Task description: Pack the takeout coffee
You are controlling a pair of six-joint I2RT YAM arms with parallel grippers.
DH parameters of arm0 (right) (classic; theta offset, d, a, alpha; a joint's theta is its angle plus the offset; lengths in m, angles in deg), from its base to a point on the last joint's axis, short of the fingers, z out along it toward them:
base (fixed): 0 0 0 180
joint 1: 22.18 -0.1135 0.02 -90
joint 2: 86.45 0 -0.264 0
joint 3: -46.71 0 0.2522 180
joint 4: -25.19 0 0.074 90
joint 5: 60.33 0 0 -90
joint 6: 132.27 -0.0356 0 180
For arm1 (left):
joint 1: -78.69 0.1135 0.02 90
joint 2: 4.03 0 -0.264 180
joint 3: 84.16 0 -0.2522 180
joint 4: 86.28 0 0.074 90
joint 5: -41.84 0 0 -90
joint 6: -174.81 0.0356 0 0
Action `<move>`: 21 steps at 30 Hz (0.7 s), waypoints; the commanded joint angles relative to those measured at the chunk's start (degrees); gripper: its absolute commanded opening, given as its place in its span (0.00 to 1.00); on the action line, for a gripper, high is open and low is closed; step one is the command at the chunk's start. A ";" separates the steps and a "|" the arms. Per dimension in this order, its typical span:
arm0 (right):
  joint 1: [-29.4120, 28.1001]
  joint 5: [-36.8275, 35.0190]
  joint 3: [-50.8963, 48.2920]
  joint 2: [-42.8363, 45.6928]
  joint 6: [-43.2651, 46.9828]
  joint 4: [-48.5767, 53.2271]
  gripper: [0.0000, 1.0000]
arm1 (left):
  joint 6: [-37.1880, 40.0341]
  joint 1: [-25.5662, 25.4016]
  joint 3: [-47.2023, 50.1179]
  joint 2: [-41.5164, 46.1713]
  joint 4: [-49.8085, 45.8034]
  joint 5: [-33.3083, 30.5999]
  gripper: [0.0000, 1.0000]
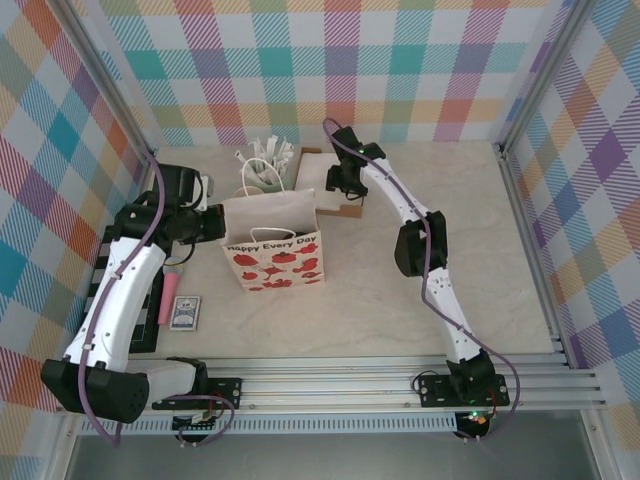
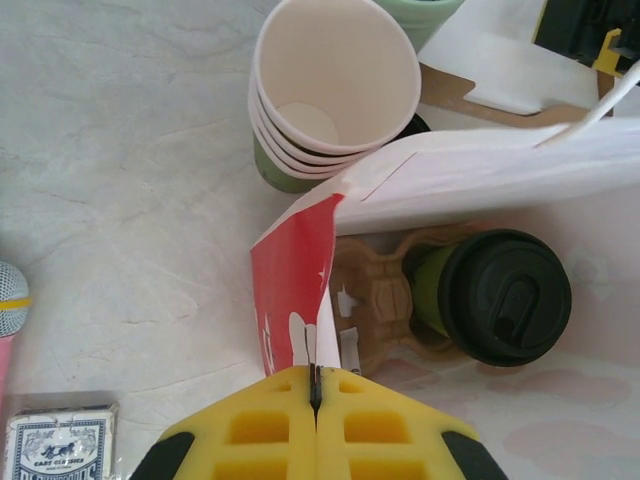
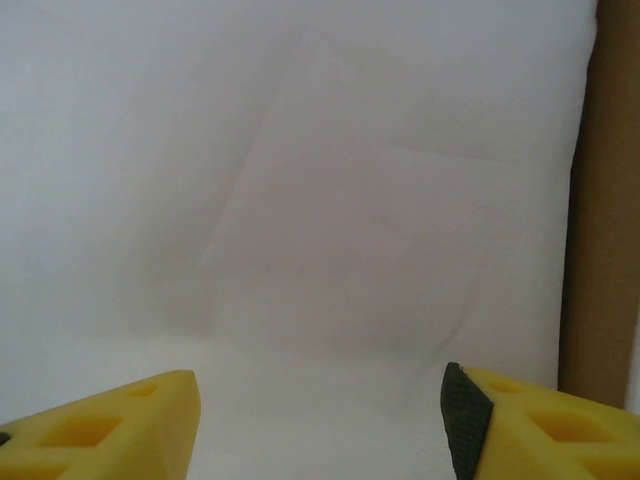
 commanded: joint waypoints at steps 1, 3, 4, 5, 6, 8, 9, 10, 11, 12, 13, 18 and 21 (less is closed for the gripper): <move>-0.34 -0.02 1.37 -2.24 -0.50 2.44 0.57 | -0.15 0.66 1.17 0.07 1.08 1.31 0.00; -0.33 -2.34 1.09 -1.38 0.34 3.56 0.48 | -0.21 0.73 1.44 0.17 1.33 1.44 0.00; -0.27 -3.45 0.78 -0.84 1.28 3.72 0.44 | -0.23 0.73 1.55 0.15 1.54 1.45 0.00; -0.31 -4.27 0.47 -0.29 2.40 3.76 0.40 | -0.38 0.73 1.69 0.07 1.66 1.61 0.00; -0.33 -4.88 0.21 0.07 3.32 3.74 0.37 | -0.32 0.72 1.70 -0.04 1.76 1.85 0.00; -0.31 -5.75 0.13 0.53 5.26 3.75 0.31 | -0.37 0.73 1.70 -0.27 1.94 2.17 0.00; -0.31 -6.01 0.18 0.62 5.95 3.77 0.29 | -0.35 0.73 1.66 -0.36 1.95 2.27 0.00; -0.35 -5.97 0.20 0.56 6.69 3.84 0.26 | -0.34 0.73 1.70 -0.47 2.03 2.40 0.00; -0.33 -5.77 0.19 0.43 7.31 4.04 0.24 | -0.27 0.73 1.68 -0.47 2.06 2.51 0.00; -0.30 -5.61 0.14 0.22 7.64 4.39 0.23 | -0.23 0.73 1.70 -0.41 2.04 2.67 0.00; -0.31 -5.64 0.20 -0.01 7.90 4.91 0.20 | -0.23 0.70 1.70 -0.27 2.04 2.72 0.00; 0.32 -7.04 -1.05 0.94 9.46 7.97 0.20 | -0.32 0.73 1.91 0.34 1.95 3.94 0.00; 1.25 -8.83 -6.69 4.80 11.45 6.60 0.22 | -0.32 0.73 2.31 0.74 2.12 3.79 0.00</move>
